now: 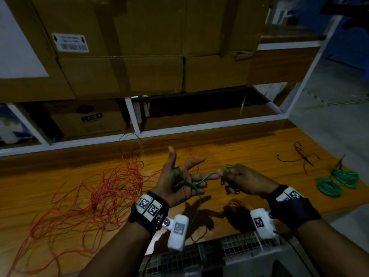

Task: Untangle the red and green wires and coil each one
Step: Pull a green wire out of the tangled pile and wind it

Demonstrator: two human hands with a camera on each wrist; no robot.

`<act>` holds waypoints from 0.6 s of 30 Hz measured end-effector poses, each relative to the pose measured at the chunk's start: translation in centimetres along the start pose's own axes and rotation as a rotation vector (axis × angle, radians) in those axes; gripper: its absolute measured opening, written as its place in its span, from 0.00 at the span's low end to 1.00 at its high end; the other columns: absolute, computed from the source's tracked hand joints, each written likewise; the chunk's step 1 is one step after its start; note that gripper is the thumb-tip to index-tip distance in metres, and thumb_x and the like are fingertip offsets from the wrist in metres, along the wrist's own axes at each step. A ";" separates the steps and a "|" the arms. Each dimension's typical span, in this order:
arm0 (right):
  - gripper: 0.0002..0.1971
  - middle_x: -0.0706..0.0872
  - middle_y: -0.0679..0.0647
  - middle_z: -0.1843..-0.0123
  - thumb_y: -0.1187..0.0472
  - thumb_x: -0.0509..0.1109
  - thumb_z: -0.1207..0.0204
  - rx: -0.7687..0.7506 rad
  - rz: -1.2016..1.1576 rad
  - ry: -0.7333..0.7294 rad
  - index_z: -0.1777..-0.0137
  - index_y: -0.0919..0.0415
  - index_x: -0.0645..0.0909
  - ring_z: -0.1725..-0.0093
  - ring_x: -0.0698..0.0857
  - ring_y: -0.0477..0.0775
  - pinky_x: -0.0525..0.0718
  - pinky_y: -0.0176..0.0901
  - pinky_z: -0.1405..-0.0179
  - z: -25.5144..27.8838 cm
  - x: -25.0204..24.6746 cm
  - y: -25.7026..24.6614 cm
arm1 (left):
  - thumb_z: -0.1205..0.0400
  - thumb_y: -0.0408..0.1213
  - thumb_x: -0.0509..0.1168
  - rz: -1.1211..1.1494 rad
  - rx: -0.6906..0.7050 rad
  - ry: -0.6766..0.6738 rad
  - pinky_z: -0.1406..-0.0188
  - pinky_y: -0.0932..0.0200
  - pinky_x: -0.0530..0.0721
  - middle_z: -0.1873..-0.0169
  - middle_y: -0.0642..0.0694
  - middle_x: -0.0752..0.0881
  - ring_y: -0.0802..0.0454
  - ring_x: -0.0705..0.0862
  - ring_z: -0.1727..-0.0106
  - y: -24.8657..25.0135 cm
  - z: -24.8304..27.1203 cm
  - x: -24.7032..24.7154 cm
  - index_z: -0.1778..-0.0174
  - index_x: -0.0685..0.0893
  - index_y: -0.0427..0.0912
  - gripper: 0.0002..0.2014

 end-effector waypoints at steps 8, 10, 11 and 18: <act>0.24 0.79 0.59 0.73 0.45 0.67 0.17 0.042 -0.459 0.163 0.68 0.62 0.79 0.63 0.86 0.62 0.83 0.54 0.55 1.0 -1.2 1.1 | 0.29 0.69 0.76 0.044 0.238 0.250 0.49 0.44 0.88 0.26 0.25 0.79 0.33 0.88 0.39 0.1 1.3 -4.3 0.21 0.75 0.43 0.46; 0.23 0.76 0.59 0.73 0.47 0.68 0.17 0.062 -0.611 0.124 0.66 0.65 0.78 0.63 0.84 0.63 0.83 0.54 0.55 1.2 -0.4 1.2 | 0.25 0.47 0.81 -0.121 0.278 0.391 0.62 0.51 0.86 0.30 0.25 0.83 0.39 0.90 0.51 0.9 1.4 -4.6 0.24 0.78 0.41 0.35; 0.22 0.75 0.59 0.73 0.48 0.68 0.16 0.080 -0.695 0.088 0.65 0.65 0.78 0.62 0.84 0.64 0.84 0.54 0.55 1.2 0.3 1.1 | 0.23 0.39 0.79 -0.200 0.288 0.470 0.67 0.53 0.84 0.35 0.27 0.86 0.41 0.89 0.56 1.3 1.4 -4.7 0.25 0.78 0.40 0.30; 0.19 0.86 0.57 0.64 0.49 0.69 0.17 -0.161 -1.497 0.012 0.62 0.63 0.85 0.52 0.90 0.59 0.90 0.47 0.48 0.9 1.9 -5.8 | 0.14 0.31 0.68 -0.370 0.293 0.581 0.78 0.58 0.67 0.61 0.41 0.90 0.50 0.74 0.74 2.4 0.0 -3.2 0.35 0.83 0.38 0.11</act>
Point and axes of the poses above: each hand's wrist, its own z-axis away from the middle knuckle, its own x-axis out of the palm, y = z × x, the point moved 8 cm from there along -z, towards the middle knuckle
